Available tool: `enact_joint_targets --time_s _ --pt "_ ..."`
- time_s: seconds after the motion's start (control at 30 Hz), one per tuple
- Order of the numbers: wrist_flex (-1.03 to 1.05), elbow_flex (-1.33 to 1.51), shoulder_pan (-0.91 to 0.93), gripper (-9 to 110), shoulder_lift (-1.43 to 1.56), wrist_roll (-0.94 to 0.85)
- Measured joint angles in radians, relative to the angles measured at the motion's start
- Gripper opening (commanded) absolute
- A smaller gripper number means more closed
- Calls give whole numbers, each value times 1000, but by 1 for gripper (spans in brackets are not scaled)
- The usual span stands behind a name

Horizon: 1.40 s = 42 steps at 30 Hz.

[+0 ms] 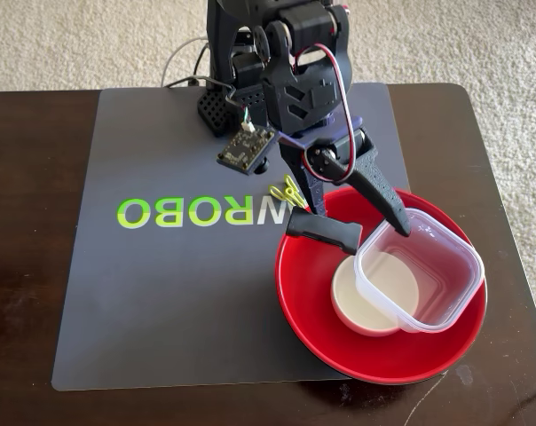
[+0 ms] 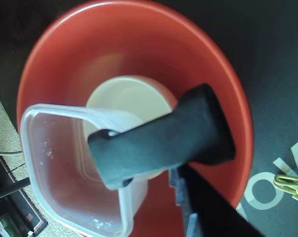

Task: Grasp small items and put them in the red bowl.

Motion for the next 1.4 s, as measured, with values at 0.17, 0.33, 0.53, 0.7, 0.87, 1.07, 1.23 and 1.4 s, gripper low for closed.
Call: enact_joint_targets --time_s 0.17,0.33,0.53,0.7,0.87,1.07,1.23,1.4 --pt "54 8 -2 58 -120 34" --pt "64 -18 20 61 -244 -32" --pt "252 -272 41 60 -466 -216" --pt "324 -426 57 58 -515 -199" --pt "351 -430 49 56 -379 -78" --pt "408 -264 -28 52 -89 158" --pt "403 156 -14 48 187 566" --pt "371 354 169 44 81 942"
